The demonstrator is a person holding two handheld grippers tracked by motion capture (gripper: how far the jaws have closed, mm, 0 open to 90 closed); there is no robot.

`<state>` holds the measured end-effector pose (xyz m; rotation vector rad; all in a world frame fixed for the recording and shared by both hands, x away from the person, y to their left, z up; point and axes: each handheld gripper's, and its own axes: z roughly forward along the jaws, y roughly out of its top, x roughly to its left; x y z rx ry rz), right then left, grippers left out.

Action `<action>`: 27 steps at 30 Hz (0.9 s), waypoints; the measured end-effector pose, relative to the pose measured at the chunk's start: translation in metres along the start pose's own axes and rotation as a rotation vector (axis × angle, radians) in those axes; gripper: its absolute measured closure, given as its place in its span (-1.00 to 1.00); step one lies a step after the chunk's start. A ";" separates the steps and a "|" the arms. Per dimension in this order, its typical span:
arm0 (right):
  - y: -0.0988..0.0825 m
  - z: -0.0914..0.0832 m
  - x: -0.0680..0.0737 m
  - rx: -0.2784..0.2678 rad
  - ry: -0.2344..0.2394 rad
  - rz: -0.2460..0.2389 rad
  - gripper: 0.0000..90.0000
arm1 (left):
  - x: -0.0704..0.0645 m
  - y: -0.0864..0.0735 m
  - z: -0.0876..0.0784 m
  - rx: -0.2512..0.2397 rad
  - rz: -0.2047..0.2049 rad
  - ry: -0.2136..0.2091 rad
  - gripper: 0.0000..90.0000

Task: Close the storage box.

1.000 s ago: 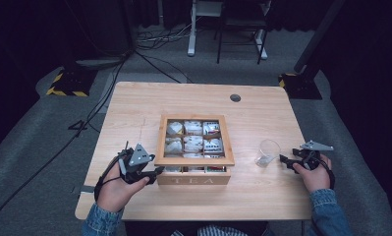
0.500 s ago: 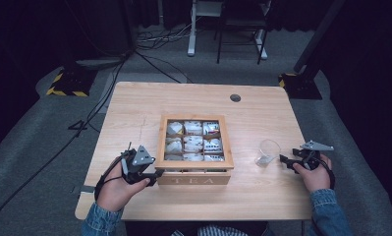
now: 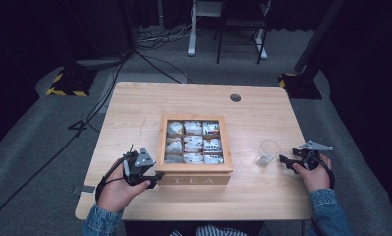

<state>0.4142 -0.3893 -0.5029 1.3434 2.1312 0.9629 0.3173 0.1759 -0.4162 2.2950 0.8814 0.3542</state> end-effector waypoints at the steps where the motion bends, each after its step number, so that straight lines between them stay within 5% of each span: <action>1: 0.000 0.000 0.000 -0.001 0.003 0.000 -0.34 | 0.000 -0.001 0.000 0.003 0.002 -0.001 0.09; 8: 0.001 0.001 0.000 0.001 -0.001 0.008 -0.35 | -0.003 -0.003 0.004 0.023 0.006 0.008 0.09; 17: 0.001 0.002 0.002 0.001 -0.005 0.013 -0.38 | 0.002 -0.004 -0.013 -0.128 -0.065 -0.005 -0.03; 27: 0.001 0.002 0.002 -0.001 -0.004 0.010 -0.38 | 0.019 -0.010 -0.030 -0.232 -0.120 0.068 -0.15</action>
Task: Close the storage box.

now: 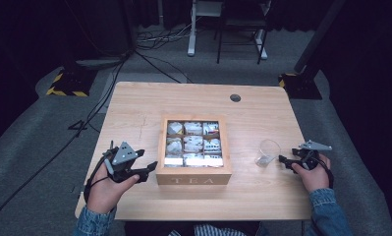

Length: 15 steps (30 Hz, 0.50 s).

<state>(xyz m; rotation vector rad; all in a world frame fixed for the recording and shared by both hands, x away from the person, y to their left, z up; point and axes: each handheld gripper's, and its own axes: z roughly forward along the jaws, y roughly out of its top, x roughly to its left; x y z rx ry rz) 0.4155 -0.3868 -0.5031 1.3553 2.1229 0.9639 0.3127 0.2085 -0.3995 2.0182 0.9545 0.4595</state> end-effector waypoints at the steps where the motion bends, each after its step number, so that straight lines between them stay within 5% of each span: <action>1: 0.000 0.000 0.000 0.003 -0.001 0.000 -0.38 | 0.002 -0.001 -0.002 -0.006 -0.008 0.014 -0.15; 15: 0.000 0.000 0.001 0.002 0.004 -0.006 -0.40 | 0.030 -0.010 -0.006 -0.030 -0.083 0.094 -0.14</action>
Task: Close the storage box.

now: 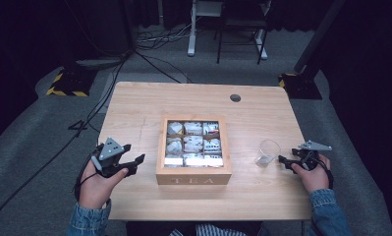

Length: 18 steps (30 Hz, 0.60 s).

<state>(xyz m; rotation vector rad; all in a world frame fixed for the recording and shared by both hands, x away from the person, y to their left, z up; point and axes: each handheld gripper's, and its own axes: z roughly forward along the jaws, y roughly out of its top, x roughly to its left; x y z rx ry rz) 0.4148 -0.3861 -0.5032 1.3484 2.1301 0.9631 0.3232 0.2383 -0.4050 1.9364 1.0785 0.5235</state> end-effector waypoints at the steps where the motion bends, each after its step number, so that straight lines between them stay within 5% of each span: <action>1: 0.000 0.000 0.000 0.001 0.001 -0.003 -0.40 | 0.003 -0.001 0.001 -0.003 -0.009 0.008 -0.14; 14: -0.003 -0.004 0.000 0.001 0.008 -0.010 -0.40 | 0.033 -0.015 0.029 0.040 -0.028 0.100 -0.24; 18: -0.004 -0.005 0.001 0.002 0.006 -0.009 -0.40 | 0.037 -0.022 0.041 0.062 -0.023 0.096 -0.28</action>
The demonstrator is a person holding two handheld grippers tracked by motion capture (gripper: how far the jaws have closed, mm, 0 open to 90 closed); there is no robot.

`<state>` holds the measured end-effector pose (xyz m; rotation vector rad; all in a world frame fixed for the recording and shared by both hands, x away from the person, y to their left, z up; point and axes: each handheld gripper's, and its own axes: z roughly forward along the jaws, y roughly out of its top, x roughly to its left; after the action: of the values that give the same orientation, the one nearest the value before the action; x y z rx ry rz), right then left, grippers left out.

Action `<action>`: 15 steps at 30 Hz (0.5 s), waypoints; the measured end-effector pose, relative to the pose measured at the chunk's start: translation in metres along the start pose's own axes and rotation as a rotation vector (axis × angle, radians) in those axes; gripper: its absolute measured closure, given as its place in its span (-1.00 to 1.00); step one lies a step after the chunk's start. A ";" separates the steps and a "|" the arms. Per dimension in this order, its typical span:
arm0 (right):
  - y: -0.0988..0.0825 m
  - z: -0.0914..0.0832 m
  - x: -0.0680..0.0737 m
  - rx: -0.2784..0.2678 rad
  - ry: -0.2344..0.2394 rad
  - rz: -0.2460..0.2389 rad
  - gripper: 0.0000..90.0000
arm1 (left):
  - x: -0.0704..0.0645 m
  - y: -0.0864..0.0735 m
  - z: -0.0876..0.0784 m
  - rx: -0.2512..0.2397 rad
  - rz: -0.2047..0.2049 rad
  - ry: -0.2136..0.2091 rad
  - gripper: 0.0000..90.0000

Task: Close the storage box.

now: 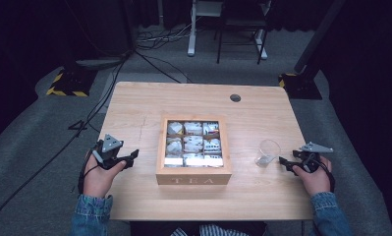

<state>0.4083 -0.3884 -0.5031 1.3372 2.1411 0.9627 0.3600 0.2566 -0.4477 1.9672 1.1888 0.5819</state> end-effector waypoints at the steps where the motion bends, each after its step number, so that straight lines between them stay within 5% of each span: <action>1: 0.000 0.000 0.000 0.000 -0.001 0.000 -0.40 | 0.000 -0.002 0.004 0.004 -0.005 -0.003 -0.28; 7: 0.000 0.000 0.001 -0.001 -0.004 0.002 -0.40 | -0.001 -0.006 0.017 0.063 0.026 0.016 -0.32; 12: 0.001 0.001 0.001 0.000 -0.004 0.004 -0.42 | -0.001 -0.016 0.026 0.077 -0.003 -0.005 -0.33; 15: 0.001 0.002 0.001 0.001 -0.004 0.006 -0.42 | -0.002 -0.019 0.029 0.111 0.011 0.025 -0.33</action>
<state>0.4097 -0.3861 -0.5031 1.3461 2.1360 0.9601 0.3693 0.2498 -0.4803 2.0657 1.2502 0.5587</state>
